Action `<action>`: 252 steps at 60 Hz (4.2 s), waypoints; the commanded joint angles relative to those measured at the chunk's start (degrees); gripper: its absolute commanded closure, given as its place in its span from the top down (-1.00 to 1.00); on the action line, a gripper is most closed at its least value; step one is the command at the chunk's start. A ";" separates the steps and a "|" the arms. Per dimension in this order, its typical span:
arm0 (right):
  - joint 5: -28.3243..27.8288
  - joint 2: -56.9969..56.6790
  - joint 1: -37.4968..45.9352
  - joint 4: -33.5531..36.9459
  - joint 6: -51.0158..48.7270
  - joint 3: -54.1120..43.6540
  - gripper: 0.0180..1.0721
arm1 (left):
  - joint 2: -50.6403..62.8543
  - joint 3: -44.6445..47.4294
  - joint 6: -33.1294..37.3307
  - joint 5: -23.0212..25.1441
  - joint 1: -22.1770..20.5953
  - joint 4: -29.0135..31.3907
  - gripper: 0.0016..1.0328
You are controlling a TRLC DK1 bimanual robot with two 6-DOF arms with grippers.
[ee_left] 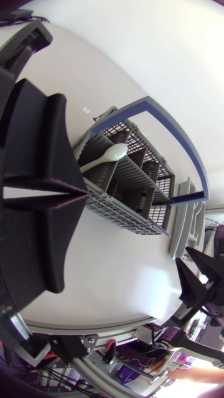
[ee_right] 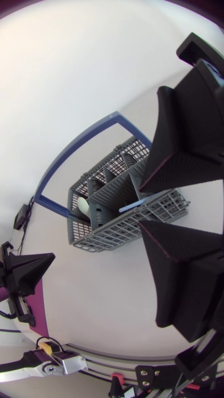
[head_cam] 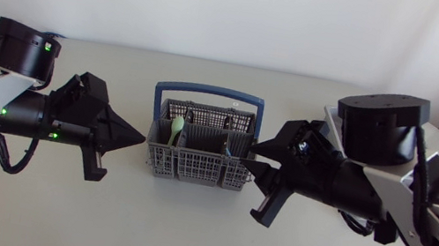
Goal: Sort the cutlery from the basket into the organizer compartments.
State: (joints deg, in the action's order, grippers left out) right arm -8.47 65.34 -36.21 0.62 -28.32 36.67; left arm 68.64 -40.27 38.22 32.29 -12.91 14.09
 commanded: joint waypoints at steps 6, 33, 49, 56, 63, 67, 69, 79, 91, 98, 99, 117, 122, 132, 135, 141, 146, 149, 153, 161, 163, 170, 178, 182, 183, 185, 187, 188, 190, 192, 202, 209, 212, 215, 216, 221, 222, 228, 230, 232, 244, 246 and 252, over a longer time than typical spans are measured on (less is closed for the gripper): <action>2.23 4.09 -1.15 -4.23 -3.06 -1.95 -0.27 | -0.09 2.48 1.07 -0.48 -0.80 -2.57 -0.94; 4.43 12.44 -1.94 -11.35 -4.73 -0.72 -0.27 | 2.46 3.53 1.60 -0.57 -1.51 -5.56 -0.94; 5.66 14.20 -2.73 -12.75 -4.73 1.30 -0.28 | 2.73 3.97 1.69 -0.57 -1.77 -5.91 -0.94; 6.18 14.55 -2.91 -13.45 -4.64 1.92 -0.29 | 2.73 4.41 1.77 -0.57 -2.03 -6.26 -0.94; 6.45 14.90 -2.99 -13.45 -4.47 2.53 -0.30 | 2.81 4.68 1.77 -0.57 -2.21 -6.53 -0.94; 6.80 15.61 -3.26 -13.45 -4.56 2.97 -0.43 | 2.81 4.68 1.77 -0.57 -2.21 -6.62 -0.94; 6.80 15.96 -3.34 -13.45 -4.64 3.06 -0.50 | 2.81 4.68 1.69 -0.57 -2.21 -6.70 -0.94; 7.50 17.10 -4.14 -13.54 -4.73 3.41 -0.81 | 2.73 4.85 1.69 -0.57 -2.30 -6.79 -0.94; 9.00 17.72 -4.75 -13.54 -4.91 3.68 -0.88 | 2.73 5.12 1.77 -0.57 -2.39 -6.79 -0.94; 9.26 17.45 -4.93 -13.19 -4.91 4.29 -0.88 | 2.64 5.38 1.77 -0.57 -2.39 -6.88 -0.94; 9.26 17.45 -4.93 -13.10 -4.91 4.38 -0.88 | 2.64 5.47 1.69 -0.57 -2.39 -6.88 -0.94; 9.17 12.71 -5.10 -6.42 -3.68 8.07 -0.88 | 2.29 5.73 1.69 -0.92 -2.74 -6.88 -0.94; 9.00 9.89 -5.10 -3.87 -2.80 8.69 -0.88 | 2.20 5.82 1.51 -1.09 -3.18 -6.88 -0.94; 8.82 1.89 -5.72 3.51 -0.07 11.24 -0.88 | 0.88 5.99 1.07 -1.80 -3.79 -6.88 -0.94; 8.56 -0.48 -5.89 6.06 0.89 12.20 -0.88 | 0.62 5.99 0.89 -2.15 -4.14 -6.88 -0.94; 7.06 -4.43 -5.89 11.77 3.53 14.31 -0.88 | -0.09 6.08 0.72 -2.50 -4.41 -6.79 -0.94; 5.57 -7.25 -5.28 16.96 5.73 16.07 -0.88 | -0.97 6.17 0.46 -2.67 -4.58 -6.62 -0.94; 5.39 -8.92 -4.49 20.91 6.78 17.21 -0.88 | -1.41 6.08 0.28 -3.03 -4.67 -6.53 -0.94; 4.95 -10.23 -2.47 25.13 7.49 18.09 -0.88 | -1.93 6.08 0.37 -3.47 -4.67 -6.35 -0.94; 1.44 -11.64 5.71 31.19 7.40 18.79 -0.88 | -2.46 5.99 0.28 -3.73 -4.67 -6.18 -0.94; -0.14 -11.46 9.93 33.39 6.26 19.06 -0.88 | -2.46 5.91 0.28 -3.73 -4.67 -6.18 -0.94; -4.36 -9.53 22.41 37.61 3.18 19.76 -0.88 | -2.46 5.82 0.37 -3.90 -4.67 -6.18 -0.94; -5.33 -5.05 32.43 39.10 0.72 21.08 -0.88 | -2.20 5.64 0.28 -3.99 -4.67 -6.35 -0.94; -5.51 -1.36 36.91 39.72 0.19 23.01 -0.88 | -2.02 5.55 0.28 -4.08 -4.76 -6.44 -0.94; -5.51 -0.39 37.88 39.98 -0.07 23.54 -0.88 | -2.02 5.55 0.28 -4.08 -4.76 -6.44 -0.94; -5.68 1.54 39.81 40.16 -0.34 24.51 -0.88 | -2.02 5.55 0.28 -4.08 -4.76 -6.44 -0.94; -5.68 3.83 41.74 40.16 -0.34 25.83 -0.88 | -2.02 5.55 0.28 -4.08 -4.76 -6.44 -0.94; -5.68 4.71 42.53 40.25 -0.34 26.44 -0.88 | -2.02 5.55 0.28 -4.08 -4.67 -6.44 -0.94; -5.68 6.90 44.03 40.33 -0.34 27.67 -0.88 | -2.02 5.55 0.28 -4.17 -4.67 -6.44 -0.94; -5.68 8.93 45.26 40.86 -0.34 29.17 -0.88 | -2.02 5.64 0.28 -4.17 -4.67 -6.44 -0.94; -4.98 18.42 48.42 42.09 0.54 34.53 -0.88 | -2.37 5.91 0.37 -4.17 -4.41 -6.35 -0.94; -3.31 23.69 48.51 42.36 2.04 36.64 -0.89 | -2.46 5.99 0.28 -4.17 -4.67 -6.35 -0.94; -2.78 26.06 48.42 42.27 2.92 37.43 -0.89 | -2.37 5.99 0.37 -4.17 -4.76 -6.35 -0.94; -2.78 28.09 48.42 42.18 3.53 37.87 -0.89 | -2.37 6.08 0.37 -4.17 -4.85 -6.44 -0.94; -2.69 28.79 48.42 42.18 3.88 38.04 -0.89 | -2.28 6.08 0.37 -4.17 -4.94 -6.44 -0.94; -1.81 32.22 48.25 40.33 5.11 38.22 -0.89 | -2.11 6.17 0.37 -4.17 -5.11 -6.53 -0.94; -1.73 33.01 48.25 39.81 5.29 38.31 -0.89 | -2.11 6.17 0.28 -4.17 -5.11 -6.53 -0.94; -1.73 36.70 48.25 36.55 6.87 39.62 -0.88 | -1.93 6.08 0.37 -4.17 -5.20 -6.62 -0.94; -1.81 38.19 48.33 35.94 6.96 40.42 -0.88 | -1.93 6.08 0.37 -4.17 -5.20 -6.62 -0.94; -1.73 39.60 48.33 35.15 7.49 41.29 -0.88 | -1.93 6.08 0.37 -4.17 -5.11 -6.70 -0.94; -1.73 46.98 48.51 30.23 10.83 45.86 -0.88 | -1.41 6.43 0.46 -4.17 -5.02 -7.06 -0.94; -1.64 48.21 48.51 29.96 11.35 46.74 -0.88 | -1.23 6.52 0.46 -4.17 -5.02 -7.06 -0.94; -1.20 50.76 48.60 28.91 12.06 48.15 -0.86 | -0.97 6.61 0.54 -4.17 -4.85 -7.41 -0.94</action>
State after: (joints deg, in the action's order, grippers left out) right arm -10.20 113.16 12.12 30.37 -18.33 83.26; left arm 66.81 -35.46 38.83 28.18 -17.72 7.38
